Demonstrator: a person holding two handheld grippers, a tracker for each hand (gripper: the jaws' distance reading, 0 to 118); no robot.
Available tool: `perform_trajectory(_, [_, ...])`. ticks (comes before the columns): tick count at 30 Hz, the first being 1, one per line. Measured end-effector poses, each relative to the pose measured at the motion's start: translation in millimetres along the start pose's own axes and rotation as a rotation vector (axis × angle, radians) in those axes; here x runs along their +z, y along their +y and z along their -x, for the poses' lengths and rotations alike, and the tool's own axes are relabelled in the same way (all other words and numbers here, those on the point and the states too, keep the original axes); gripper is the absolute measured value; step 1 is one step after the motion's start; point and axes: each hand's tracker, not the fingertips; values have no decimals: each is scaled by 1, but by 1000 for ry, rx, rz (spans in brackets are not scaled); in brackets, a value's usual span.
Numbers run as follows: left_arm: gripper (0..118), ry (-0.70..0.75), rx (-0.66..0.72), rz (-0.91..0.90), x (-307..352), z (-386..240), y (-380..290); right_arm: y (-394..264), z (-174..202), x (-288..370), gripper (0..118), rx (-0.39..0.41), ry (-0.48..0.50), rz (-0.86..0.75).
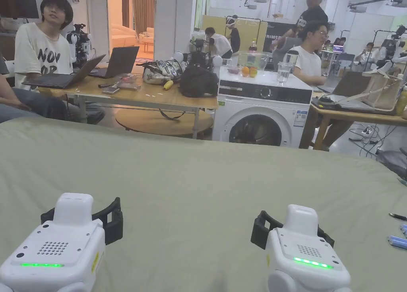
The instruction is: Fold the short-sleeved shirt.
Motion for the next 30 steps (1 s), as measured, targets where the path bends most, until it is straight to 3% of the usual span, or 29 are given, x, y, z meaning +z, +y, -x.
perform_trajectory(8, [69,2,3,8,0,3,1,1,0,3,86,9,10,1])
perform_trajectory(12, [69,2,-2,11,2,3,0,2,-6,3,86,-34,53,10])
perform_trajectory(17, [69,-8,-12,24,2,2,-3,4,-7,3,85,-23,29,11])
perform_trajectory(20, [69,-14,-17,28,1,1,-4,5,-10,-1,85,-41,94,80])
perform_trajectory(28, [69,-15,-21,37,-2,0,-5,-3,-5,1,86,-7,114,79])
perform_trajectory(30, [69,-15,-21,41,-3,1,-6,-5,-1,1,86,52,84,53])
